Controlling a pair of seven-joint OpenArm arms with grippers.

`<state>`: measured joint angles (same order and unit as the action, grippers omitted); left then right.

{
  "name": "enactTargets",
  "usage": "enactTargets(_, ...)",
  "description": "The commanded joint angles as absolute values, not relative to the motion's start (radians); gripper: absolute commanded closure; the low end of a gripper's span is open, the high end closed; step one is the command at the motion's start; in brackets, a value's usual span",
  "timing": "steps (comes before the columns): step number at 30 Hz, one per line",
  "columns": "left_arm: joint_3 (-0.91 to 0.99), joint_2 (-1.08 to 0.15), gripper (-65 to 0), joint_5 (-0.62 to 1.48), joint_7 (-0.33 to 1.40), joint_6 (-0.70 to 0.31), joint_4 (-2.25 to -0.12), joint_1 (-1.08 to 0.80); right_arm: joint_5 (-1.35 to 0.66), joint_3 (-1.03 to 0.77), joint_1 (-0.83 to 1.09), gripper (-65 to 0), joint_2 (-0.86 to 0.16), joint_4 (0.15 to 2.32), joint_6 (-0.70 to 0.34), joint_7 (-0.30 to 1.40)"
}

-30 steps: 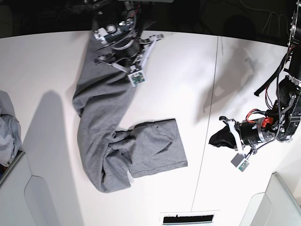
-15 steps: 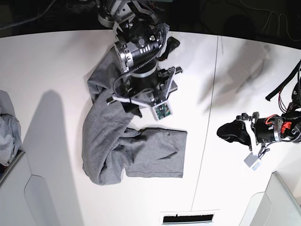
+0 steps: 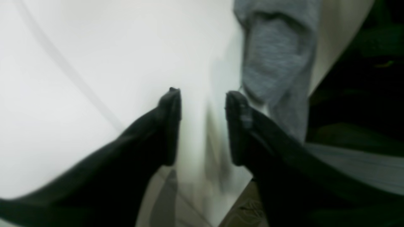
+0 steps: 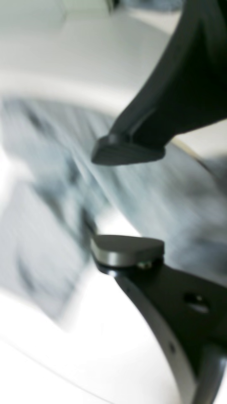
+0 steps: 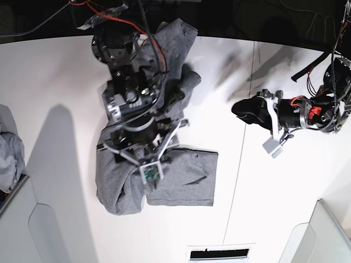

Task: Layout the t-shirt on the table in an organized manner, then fold the t-shirt properly
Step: 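Release the shirt with the left gripper and regrasp it with the right gripper, then drag the shirt body with the right gripper while the left gripper grasps fabric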

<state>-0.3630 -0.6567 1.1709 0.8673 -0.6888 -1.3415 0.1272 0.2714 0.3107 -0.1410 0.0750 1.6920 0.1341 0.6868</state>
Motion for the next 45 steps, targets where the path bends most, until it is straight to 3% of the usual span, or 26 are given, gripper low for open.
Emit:
enactTargets(1, -0.352, -0.662, -33.3, 1.193, 0.850, -0.698, -1.356, 0.143, 0.251, 0.274, -0.186, -36.8, 0.081, 1.691, 0.123, 0.650)
enactTargets(5, -0.352, -0.600, -34.8, 1.190, 0.850, -0.698, -1.357, 0.128, 0.118, 0.129, -0.294, -44.4, 0.081, 1.557, 0.053, 0.629)
enactTargets(8, -0.352, -0.543, -34.8, 1.143, 0.838, -0.698, -1.357, 0.135, 0.062, 0.070, -0.387, -44.4, 0.081, 1.390, 0.005, 0.625)
enactTargets(13, -0.355, -0.447, -34.8, 0.970, 0.789, -0.698, -1.357, 0.133, 0.071, 0.027, -0.499, -44.3, 0.080, 1.156, 0.009, 0.582)
enactTargets(23, -0.433, -0.410, -34.6, 0.892, 0.759, -0.698, -1.356, 0.127, 0.067, 0.013, -0.526, -44.1, 0.081, 1.061, 0.047, 0.500)
enactTargets(25, -0.461, -0.410, -30.0, 0.874, 0.744, -0.698, -1.356, 0.127, 0.067, 0.013, -0.526, -43.4, 0.081, 1.031, 0.046, 0.482)
enactTargets(28, -0.498, -0.410, -4.3, 0.862, 0.739, -0.698, -1.356, 0.127, 0.069, 0.013, -0.525, -31.1, 0.080, 0.998, 0.045, 0.474)
enactTargets(29, -0.508, -0.411, 0.0, 0.863, 0.736, -0.698, -1.356, 0.127, 0.072, 0.013, -0.525, -26.4, 0.080, 0.992, 0.045, 0.469)
enactTargets(33, -0.515, -0.414, 0.0, 0.863, 0.719, -0.698, -1.357, 0.130, 0.120, 0.013, -0.525, 0.0, 0.081, 0.992, 0.046, 0.417)
enactTargets(38, -0.461, -0.456, 0.0, 0.886, 0.711, -0.698, -1.401, 0.150, 0.179, 0.013, -0.523, 0.0, 0.080, 1.053, 0.045, 0.421)
enactTargets(45, -0.332, -0.633, 0.0, 0.940, 0.722, -0.698, -1.578, 0.150, 0.169, 0.013, -0.520, 0.0, 0.078, 1.251, 0.045, 0.538)
